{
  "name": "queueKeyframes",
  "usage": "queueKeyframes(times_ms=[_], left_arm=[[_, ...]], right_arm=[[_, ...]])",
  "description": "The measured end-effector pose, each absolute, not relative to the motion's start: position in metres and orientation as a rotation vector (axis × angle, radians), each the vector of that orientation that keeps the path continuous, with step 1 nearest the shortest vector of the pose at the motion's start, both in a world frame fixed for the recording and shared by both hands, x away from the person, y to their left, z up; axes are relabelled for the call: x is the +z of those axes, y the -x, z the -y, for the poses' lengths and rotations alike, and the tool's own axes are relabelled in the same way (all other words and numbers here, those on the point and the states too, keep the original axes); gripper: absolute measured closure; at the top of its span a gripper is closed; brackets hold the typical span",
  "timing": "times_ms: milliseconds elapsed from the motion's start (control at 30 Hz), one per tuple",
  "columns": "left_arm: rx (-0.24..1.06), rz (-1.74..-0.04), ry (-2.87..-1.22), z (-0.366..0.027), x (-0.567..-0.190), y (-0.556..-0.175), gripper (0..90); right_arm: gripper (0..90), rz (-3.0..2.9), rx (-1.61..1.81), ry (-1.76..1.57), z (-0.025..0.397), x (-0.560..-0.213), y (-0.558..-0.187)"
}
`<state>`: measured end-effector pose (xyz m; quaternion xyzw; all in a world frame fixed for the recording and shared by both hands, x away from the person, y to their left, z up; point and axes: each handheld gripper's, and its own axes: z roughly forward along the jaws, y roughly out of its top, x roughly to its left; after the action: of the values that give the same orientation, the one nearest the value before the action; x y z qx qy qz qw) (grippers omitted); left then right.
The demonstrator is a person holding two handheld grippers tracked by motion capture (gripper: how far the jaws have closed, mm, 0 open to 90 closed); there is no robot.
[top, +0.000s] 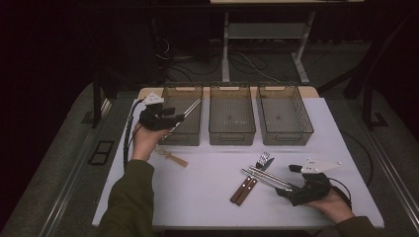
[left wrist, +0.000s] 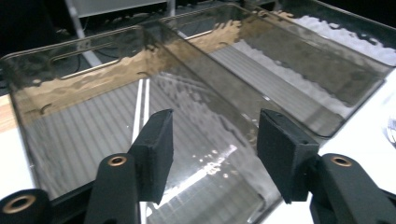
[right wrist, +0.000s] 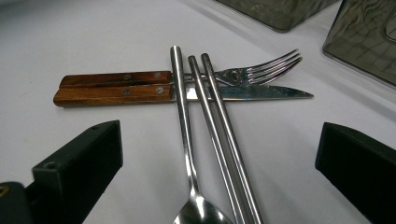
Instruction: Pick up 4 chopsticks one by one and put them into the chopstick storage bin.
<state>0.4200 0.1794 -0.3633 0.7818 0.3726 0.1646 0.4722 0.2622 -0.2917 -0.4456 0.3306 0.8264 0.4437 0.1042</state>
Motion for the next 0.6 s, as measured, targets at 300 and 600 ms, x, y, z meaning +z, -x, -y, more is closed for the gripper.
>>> queueKeyframes(times_ms=[300, 600], left_arm=[[0.362, -0.85, -1.918, -0.169, -0.361, -0.402, 36.7], [0.343, -0.8, -1.931, -0.16, -0.366, -0.381, 32.2]], right_arm=[[0.6, -2.435, 1.31, -0.977, 0.292, -0.446, -0.262], [0.6, -2.432, 1.314, -0.979, 0.292, -0.446, -0.263]])
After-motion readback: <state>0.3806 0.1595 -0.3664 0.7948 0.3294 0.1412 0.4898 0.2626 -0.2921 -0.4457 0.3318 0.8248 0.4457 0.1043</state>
